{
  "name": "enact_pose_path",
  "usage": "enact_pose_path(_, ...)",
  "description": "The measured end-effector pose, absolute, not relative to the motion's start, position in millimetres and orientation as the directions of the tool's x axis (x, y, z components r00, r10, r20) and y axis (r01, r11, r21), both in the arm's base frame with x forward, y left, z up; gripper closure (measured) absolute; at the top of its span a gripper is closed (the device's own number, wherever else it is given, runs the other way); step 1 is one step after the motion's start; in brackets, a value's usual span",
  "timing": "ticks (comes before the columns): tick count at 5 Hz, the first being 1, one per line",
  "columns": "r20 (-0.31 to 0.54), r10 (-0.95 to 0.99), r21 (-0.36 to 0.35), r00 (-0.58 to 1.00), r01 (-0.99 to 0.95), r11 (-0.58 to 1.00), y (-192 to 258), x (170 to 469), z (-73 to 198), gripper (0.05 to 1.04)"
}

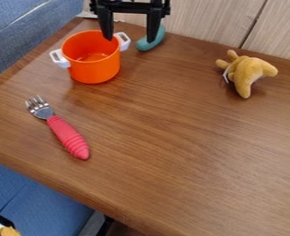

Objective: Move the blue thing to the right side of the red fork

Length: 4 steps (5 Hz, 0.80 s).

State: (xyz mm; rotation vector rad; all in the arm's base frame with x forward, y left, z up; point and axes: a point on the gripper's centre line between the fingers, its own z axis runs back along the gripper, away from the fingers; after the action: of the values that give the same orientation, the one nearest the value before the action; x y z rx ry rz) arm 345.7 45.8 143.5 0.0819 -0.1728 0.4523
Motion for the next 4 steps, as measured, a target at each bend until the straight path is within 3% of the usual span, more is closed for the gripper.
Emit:
enact_pose_path(2, 0.171, 0.385, 0.084, 0.907, -0.403, 0.911, 51.5, 357.2, 132.7, 0.082)
enact_pose_path(4, 0.256, 0.319, 0.101, 0.912, -0.353, 0.930, 60.2, 396.3, 149.3, 0.082)
